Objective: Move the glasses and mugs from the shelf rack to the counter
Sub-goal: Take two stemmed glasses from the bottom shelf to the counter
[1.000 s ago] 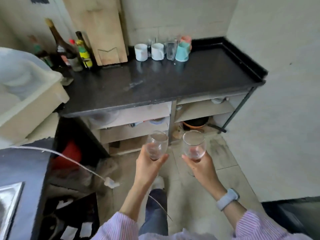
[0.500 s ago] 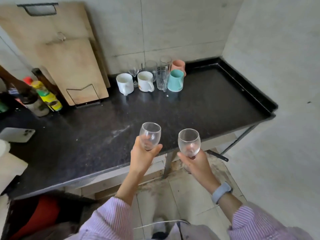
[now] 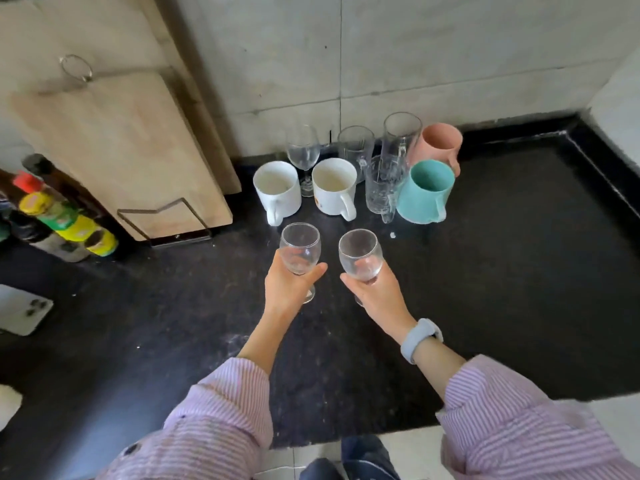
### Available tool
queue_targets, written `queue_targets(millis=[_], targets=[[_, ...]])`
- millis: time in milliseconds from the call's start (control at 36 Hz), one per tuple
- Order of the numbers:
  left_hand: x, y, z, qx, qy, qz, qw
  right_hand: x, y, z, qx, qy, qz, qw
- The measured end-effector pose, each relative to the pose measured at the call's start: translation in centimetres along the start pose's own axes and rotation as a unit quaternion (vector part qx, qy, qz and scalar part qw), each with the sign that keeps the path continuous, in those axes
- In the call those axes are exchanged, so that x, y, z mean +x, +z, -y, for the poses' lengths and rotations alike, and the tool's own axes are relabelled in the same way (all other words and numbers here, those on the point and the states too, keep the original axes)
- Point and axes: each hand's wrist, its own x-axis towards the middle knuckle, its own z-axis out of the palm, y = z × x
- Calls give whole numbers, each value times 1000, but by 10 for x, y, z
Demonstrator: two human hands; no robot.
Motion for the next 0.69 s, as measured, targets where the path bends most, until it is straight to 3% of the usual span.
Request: queue_targets(millis=[250, 694], targets=[[75, 14, 9, 5, -6, -42, 999, 87, 35, 2, -12, -22, 22, 999], [102, 28, 26, -15, -53, -85, 995, 113, 56, -5, -25, -64, -1, 998]])
